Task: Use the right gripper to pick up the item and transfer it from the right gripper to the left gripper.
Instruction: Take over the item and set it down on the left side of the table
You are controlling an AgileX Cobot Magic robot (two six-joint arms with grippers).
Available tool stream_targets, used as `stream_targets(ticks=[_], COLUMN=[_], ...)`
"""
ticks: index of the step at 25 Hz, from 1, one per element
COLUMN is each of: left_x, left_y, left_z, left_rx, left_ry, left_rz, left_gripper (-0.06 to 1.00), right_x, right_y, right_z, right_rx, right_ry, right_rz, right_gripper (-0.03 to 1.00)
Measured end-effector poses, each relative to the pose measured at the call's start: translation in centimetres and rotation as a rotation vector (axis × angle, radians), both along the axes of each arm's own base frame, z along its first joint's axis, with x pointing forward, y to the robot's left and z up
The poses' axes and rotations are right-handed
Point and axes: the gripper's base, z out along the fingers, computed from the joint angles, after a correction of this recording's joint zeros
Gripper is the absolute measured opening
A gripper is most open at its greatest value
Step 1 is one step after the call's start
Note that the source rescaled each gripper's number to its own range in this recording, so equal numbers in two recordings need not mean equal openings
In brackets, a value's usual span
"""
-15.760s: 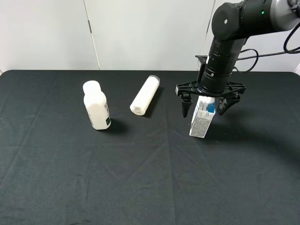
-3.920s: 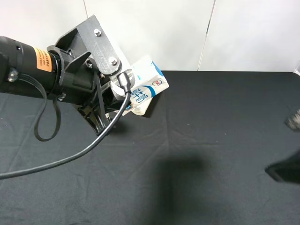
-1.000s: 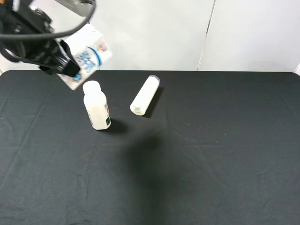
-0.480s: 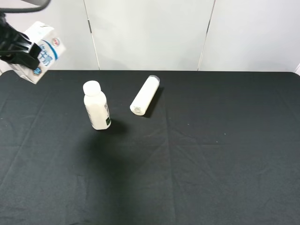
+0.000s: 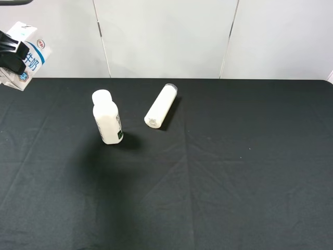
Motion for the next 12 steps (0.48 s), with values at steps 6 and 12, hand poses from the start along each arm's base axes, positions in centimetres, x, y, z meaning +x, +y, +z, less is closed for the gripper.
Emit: stream_targets(ticks=[6, 12], left_x=[-0.7, -1.2], left_y=[0.1, 0.1], left_z=[-2.9, -5.0], left_rx=[0.005, 0.001], left_ry=[0.042, 0.058], left_rz=[-0.005, -0.009], left_gripper=[0.0, 0.0], right_x=[0.0, 0.0], right_y=[0.0, 0.0], right_z=[0.0, 0.0], right_rx=[0.0, 0.0], right_ry=[0.0, 0.0], right_rz=[0.0, 0.0], right_gripper=[1.0, 1.0])
